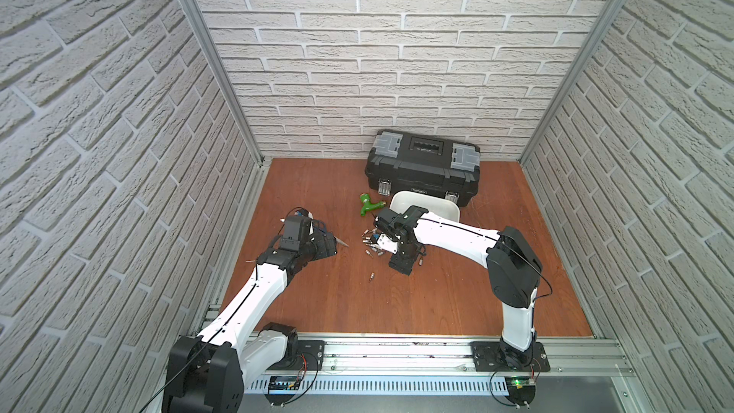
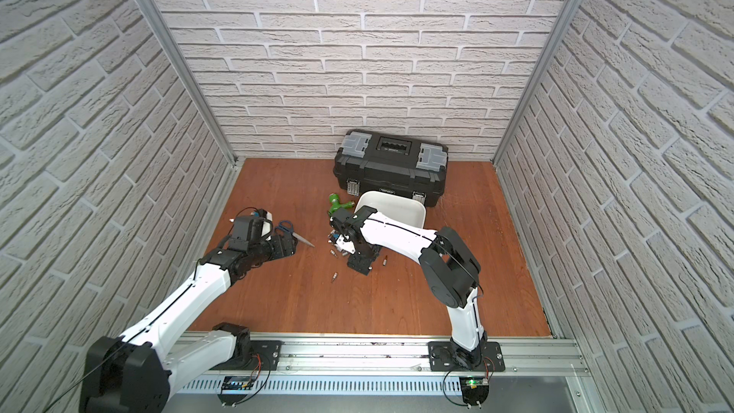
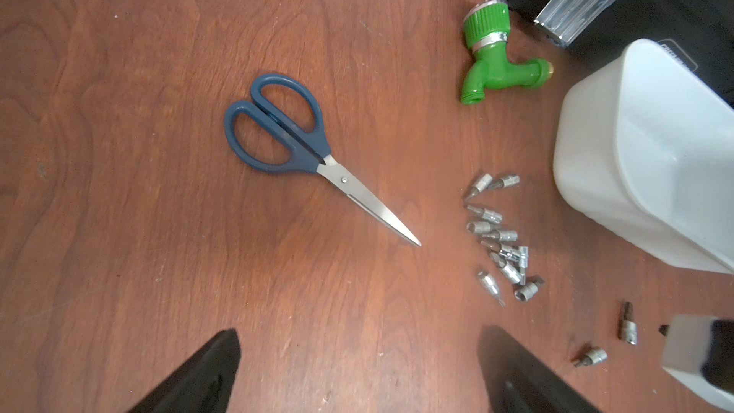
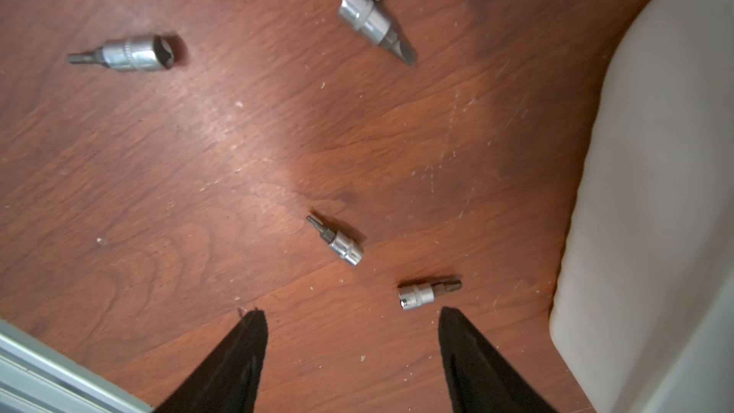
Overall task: Put the bit on the desktop into the storage box
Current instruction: Pick up the screwdriver bit from the center of the board.
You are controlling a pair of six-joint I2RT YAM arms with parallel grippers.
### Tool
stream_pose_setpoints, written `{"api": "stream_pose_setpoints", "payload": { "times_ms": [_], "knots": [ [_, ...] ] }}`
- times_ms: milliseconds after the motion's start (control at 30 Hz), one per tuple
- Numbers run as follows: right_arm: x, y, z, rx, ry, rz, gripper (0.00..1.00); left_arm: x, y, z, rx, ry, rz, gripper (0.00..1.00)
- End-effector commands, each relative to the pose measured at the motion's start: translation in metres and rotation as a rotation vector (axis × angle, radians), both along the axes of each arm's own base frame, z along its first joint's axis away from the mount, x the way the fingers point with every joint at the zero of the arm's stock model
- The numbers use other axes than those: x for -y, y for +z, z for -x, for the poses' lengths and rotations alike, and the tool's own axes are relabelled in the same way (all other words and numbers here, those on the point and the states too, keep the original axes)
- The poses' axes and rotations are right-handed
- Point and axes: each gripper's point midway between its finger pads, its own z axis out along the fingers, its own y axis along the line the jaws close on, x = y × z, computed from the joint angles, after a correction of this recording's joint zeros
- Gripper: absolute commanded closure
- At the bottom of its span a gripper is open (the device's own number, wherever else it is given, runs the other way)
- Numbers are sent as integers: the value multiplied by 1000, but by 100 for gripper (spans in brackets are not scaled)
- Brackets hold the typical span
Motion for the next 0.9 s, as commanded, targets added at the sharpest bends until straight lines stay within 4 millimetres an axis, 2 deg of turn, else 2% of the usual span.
{"api": "stream_pose_setpoints", "payload": {
  "times_ms": [0,100,367,867],
  "knots": [
    [-2,-14,-1,-10,22,17,31,-2,-3,2,-8,6,-12,2],
    [0,-27,3,-41,25,31,35,-2,-4,3,-10,5,-15,1],
    [0,-44,9,-82,21,37,41,-4,-4,2,-15,8,-23,2],
    [2,-59,11,-99,15,58,59,-4,-2,2,-17,8,-27,2]
  ]
}}
